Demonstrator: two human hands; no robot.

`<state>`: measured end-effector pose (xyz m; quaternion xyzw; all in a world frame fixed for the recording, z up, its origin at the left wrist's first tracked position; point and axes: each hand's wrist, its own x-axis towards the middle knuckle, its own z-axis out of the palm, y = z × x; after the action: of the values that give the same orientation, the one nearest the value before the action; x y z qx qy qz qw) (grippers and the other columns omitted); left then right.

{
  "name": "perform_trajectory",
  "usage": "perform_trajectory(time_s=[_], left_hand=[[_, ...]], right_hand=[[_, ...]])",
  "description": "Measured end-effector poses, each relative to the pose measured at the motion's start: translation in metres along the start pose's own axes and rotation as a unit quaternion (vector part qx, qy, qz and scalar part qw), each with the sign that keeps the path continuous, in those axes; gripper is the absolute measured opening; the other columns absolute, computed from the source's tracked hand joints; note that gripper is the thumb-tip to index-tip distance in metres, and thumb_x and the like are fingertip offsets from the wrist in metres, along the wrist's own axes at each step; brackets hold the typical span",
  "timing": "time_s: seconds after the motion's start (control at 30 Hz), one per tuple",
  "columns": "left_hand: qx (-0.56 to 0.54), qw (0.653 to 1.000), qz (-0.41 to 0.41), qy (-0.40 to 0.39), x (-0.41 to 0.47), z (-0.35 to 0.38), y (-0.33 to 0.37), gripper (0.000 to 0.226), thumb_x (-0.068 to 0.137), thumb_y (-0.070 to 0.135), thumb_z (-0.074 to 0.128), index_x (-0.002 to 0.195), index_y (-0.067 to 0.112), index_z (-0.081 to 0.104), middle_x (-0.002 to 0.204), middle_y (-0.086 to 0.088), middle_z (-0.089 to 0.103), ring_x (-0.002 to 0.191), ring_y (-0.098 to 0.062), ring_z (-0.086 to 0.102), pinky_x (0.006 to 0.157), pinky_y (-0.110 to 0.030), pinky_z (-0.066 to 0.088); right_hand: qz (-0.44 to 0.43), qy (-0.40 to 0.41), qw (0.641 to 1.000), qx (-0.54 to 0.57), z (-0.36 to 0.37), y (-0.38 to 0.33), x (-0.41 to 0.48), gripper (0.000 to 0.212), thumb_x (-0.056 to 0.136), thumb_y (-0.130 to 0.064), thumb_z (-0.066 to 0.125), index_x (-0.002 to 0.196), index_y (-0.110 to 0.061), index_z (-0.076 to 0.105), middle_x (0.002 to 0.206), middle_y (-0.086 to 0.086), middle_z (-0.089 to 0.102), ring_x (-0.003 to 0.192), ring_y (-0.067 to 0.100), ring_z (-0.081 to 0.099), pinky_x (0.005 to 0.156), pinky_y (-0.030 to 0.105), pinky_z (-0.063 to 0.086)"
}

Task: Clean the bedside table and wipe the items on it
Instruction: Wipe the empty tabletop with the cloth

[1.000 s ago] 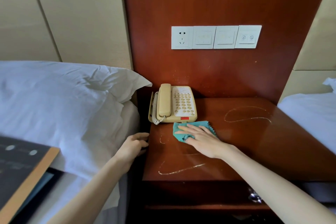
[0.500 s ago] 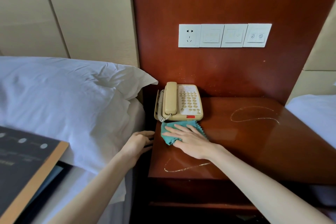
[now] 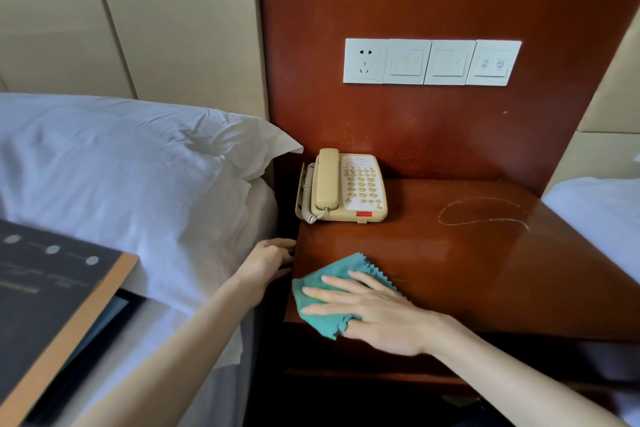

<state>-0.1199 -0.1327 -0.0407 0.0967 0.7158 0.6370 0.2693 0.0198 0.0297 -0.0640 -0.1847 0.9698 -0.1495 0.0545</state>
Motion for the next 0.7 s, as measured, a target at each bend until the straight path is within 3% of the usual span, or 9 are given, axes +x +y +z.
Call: perform_trajectory(time_s=[0.1, 0.2, 0.33, 0.4, 0.53, 0.6, 0.7], left_hand=[[0.004, 1.0, -0.002, 0.002, -0.002, 0.0, 0.0, 0.04, 0.081, -0.012, 0.037, 0.092, 0.013, 0.066, 0.09, -0.003, 0.069, 0.088, -0.016, 0.063, 0.073, -0.025, 0.05], [0.016, 1.0, -0.001, -0.001, -0.005, 0.0, -0.001, 0.04, 0.082, -0.012, 0.037, 0.088, 0.015, 0.067, 0.087, 0.0, 0.069, 0.086, -0.012, 0.063, 0.072, -0.025, 0.05], [0.037, 0.999, -0.003, 0.001, -0.005, -0.001, -0.002, 0.038, 0.086, -0.007, 0.039, 0.112, 0.009, 0.06, 0.102, -0.007, 0.066, 0.097, -0.017, 0.06, 0.073, -0.025, 0.048], [0.037, 0.999, -0.002, 0.007, -0.006, -0.001, -0.002, 0.037, 0.087, -0.007, 0.04, 0.114, 0.008, 0.059, 0.104, -0.009, 0.064, 0.096, -0.017, 0.059, 0.069, -0.024, 0.048], [0.05, 0.999, 0.017, 0.008, -0.007, 0.001, -0.004, 0.032, 0.086, -0.007, 0.04, 0.094, 0.012, 0.063, 0.086, -0.005, 0.066, 0.079, -0.014, 0.061, 0.063, -0.023, 0.047], [0.057, 0.998, 0.022, 0.01, -0.007, 0.001, -0.006, 0.031, 0.085, -0.007, 0.041, 0.091, 0.014, 0.064, 0.085, -0.005, 0.066, 0.079, -0.015, 0.061, 0.064, -0.024, 0.047], [0.063, 0.998, 0.025, 0.009, -0.004, 0.0, -0.008, 0.03, 0.084, -0.006, 0.044, 0.097, 0.011, 0.065, 0.088, -0.007, 0.067, 0.081, -0.016, 0.061, 0.065, -0.024, 0.047]], right_hand=[[-0.019, 0.001, 1.0, -0.009, -0.002, -0.003, -0.005, 0.05, 0.099, -0.035, 0.033, 0.148, -0.04, 0.025, 0.16, -0.017, 0.01, 0.146, 0.0, -0.006, 0.117, 0.026, -0.011], [0.017, 0.011, 0.999, 0.033, -0.005, -0.002, -0.011, 0.051, 0.099, -0.034, 0.037, 0.148, -0.037, 0.027, 0.16, -0.016, 0.014, 0.146, 0.0, -0.001, 0.12, 0.027, -0.004], [0.046, 0.008, 0.999, 0.019, -0.013, 0.005, -0.03, 0.054, 0.099, -0.027, 0.04, 0.148, -0.04, 0.025, 0.16, -0.018, 0.011, 0.146, 0.0, -0.002, 0.117, 0.021, -0.008], [0.055, 0.008, 0.998, 0.017, -0.018, 0.008, -0.041, 0.055, 0.099, -0.022, 0.043, 0.148, -0.038, 0.025, 0.16, -0.015, 0.012, 0.147, 0.003, -0.002, 0.115, 0.018, -0.009], [0.076, 0.004, 0.997, -0.013, -0.02, 0.014, -0.069, 0.064, 0.097, -0.015, 0.044, 0.145, -0.052, 0.021, 0.158, -0.024, 0.005, 0.141, -0.007, -0.012, 0.117, 0.024, -0.011], [0.097, 0.001, 0.995, -0.037, -0.02, 0.017, -0.084, 0.072, 0.096, -0.016, 0.043, 0.137, -0.066, 0.012, 0.151, -0.039, -0.005, 0.139, -0.013, -0.017, 0.111, 0.018, -0.018], [0.119, 0.002, 0.992, -0.051, -0.019, 0.017, -0.096, 0.076, 0.095, -0.017, 0.044, 0.133, -0.072, 0.006, 0.144, -0.047, -0.011, 0.136, -0.017, -0.02, 0.106, 0.014, -0.022]])
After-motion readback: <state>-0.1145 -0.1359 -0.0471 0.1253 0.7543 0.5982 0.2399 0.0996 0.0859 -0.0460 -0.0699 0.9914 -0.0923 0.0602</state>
